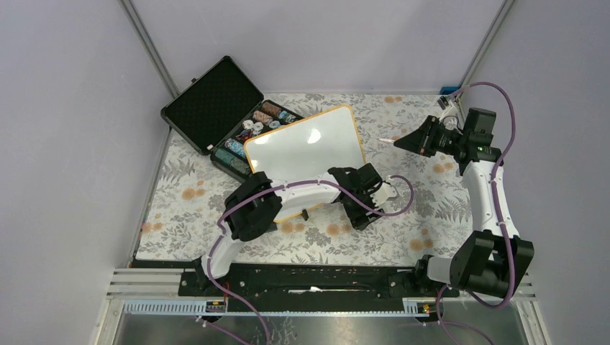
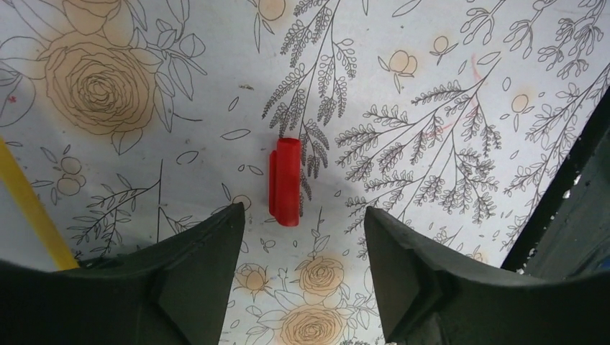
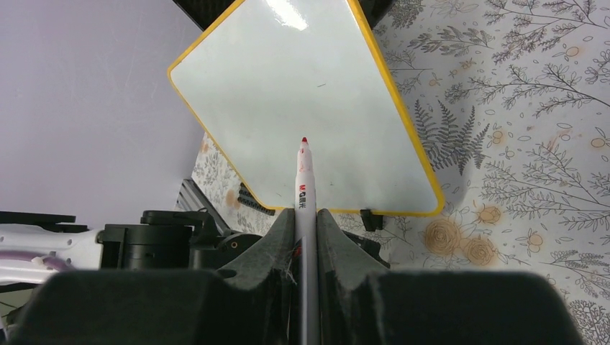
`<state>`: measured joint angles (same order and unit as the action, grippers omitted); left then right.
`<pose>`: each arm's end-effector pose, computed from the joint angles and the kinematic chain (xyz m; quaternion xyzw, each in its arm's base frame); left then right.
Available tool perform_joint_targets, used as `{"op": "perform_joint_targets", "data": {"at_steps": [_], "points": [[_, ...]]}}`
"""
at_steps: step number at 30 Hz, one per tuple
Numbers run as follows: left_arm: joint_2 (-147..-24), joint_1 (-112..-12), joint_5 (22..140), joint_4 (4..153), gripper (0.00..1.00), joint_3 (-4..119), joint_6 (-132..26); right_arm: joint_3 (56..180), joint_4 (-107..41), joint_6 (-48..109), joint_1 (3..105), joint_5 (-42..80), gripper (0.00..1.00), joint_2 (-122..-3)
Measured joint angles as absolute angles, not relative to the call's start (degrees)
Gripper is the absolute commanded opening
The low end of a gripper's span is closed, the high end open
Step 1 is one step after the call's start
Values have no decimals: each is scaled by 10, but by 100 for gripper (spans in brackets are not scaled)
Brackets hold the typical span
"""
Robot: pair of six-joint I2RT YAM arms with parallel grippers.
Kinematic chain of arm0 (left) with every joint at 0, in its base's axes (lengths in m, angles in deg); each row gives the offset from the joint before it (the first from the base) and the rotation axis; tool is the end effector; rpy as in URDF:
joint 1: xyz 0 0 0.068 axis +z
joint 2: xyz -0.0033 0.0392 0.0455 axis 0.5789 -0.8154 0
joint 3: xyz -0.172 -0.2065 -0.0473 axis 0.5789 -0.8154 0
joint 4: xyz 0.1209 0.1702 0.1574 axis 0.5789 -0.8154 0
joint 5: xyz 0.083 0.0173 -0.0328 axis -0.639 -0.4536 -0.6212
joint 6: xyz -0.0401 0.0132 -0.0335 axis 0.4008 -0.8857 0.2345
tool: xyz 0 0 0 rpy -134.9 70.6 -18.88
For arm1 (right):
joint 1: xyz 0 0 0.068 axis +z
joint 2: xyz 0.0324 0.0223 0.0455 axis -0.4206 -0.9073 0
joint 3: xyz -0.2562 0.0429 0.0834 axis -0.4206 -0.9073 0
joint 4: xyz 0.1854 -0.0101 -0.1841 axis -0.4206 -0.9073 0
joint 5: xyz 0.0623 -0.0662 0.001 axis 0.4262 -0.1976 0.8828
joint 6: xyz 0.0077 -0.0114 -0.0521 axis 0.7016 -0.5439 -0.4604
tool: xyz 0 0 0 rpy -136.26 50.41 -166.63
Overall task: Write a sentence on the whiteboard
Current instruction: Place the pen cap at the center of the board, then write a sentence on the whiteboard.
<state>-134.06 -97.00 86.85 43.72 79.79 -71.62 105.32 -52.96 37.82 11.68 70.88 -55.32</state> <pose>0.2109 -0.4092 0.1691 0.5699 0.7770 -0.2162 0.1575 0.2767 -0.0334 0.3333 -0.0591 0.7921 0.4348 0.4244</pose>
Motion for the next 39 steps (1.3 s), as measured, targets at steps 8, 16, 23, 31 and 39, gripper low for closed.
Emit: {"op": "perform_joint_targets", "data": {"at_steps": [8, 16, 23, 31, 39], "points": [[-1286, -961, 872, 396, 99, 807, -736, 1056, -549, 363, 117, 708, 0, -553], [-1140, -883, 930, 364, 99, 807, -765, 1094, -564, 350, 122, 704, 0, -558], [-1007, -724, 995, 347, 99, 758, -759, 1141, -580, 318, 186, 669, 0, -585], [-878, -530, 1051, 338, 99, 644, -728, 1214, -600, 273, 341, 596, 0, -630], [-819, -376, 1099, 341, 94, 572, -703, 1297, -602, 218, 490, 519, 0, -691]]}}
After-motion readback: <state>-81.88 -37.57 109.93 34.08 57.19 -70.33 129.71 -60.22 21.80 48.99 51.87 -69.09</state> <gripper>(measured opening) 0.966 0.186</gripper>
